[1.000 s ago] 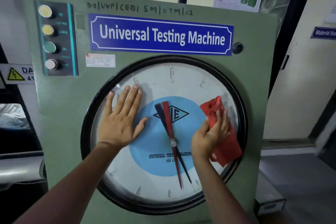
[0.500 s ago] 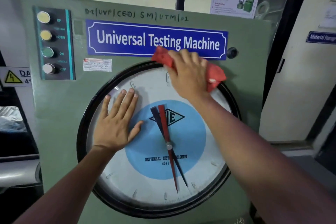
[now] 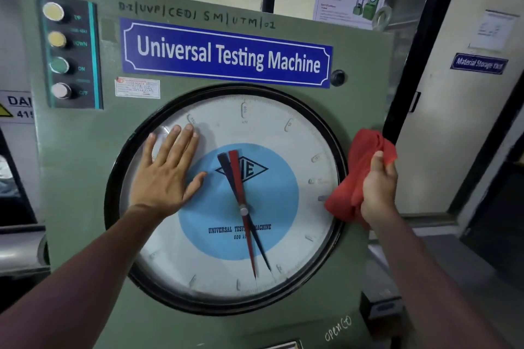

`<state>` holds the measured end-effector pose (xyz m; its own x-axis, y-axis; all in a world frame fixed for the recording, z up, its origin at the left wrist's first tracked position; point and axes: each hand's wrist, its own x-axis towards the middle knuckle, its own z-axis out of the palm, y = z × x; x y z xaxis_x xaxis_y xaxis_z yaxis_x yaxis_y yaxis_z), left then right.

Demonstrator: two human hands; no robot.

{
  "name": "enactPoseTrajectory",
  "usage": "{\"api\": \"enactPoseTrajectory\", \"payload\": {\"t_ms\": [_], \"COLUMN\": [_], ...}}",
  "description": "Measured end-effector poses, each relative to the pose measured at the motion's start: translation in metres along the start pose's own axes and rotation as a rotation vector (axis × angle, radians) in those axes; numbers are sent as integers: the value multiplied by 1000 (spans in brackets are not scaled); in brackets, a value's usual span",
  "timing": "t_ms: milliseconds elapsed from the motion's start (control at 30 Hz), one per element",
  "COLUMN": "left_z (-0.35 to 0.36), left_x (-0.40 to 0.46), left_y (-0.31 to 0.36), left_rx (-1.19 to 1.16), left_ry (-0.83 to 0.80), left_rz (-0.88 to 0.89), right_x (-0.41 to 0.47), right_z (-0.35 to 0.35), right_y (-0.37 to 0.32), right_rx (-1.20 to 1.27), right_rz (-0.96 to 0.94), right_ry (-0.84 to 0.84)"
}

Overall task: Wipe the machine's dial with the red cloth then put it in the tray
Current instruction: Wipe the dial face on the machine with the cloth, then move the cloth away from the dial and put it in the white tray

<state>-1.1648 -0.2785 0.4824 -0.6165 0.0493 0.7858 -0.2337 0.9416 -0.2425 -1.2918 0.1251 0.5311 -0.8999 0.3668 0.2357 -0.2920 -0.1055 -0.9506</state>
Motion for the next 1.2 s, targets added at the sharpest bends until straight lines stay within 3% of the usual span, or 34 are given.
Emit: {"api": "enactPoseTrajectory", "payload": {"t_ms": [133, 233, 333, 567, 833, 1000, 1200], "left_z": [-32, -69, -107, -217, -386, -429, -422], "left_x": [1, -13, -61, -313, -607, -712, -814], "left_y": [7, 11, -5, -75, -31, 14, 34], "left_rx": [-100, -249, -256, -88, 100, 102, 38], "left_ry": [-125, -164, -157, -400, -632, -688, -686], "left_rz": [-17, -34, -82, -549, -1256, -1520, -1611], "right_x": [-47, -91, -153, -373, -653, -788, -923], "right_z": [-4, 15, 51, 138, 117, 82, 64], "right_y": [-29, -27, -9, 75, 175, 229, 323], "right_rx": [397, 605, 606, 128, -444, -720, -844], "right_rz": [369, 516, 631, 911, 1180, 1034, 882], "right_ry": [-136, -394, -682, -1391, -1801, -2067, -2214]}}
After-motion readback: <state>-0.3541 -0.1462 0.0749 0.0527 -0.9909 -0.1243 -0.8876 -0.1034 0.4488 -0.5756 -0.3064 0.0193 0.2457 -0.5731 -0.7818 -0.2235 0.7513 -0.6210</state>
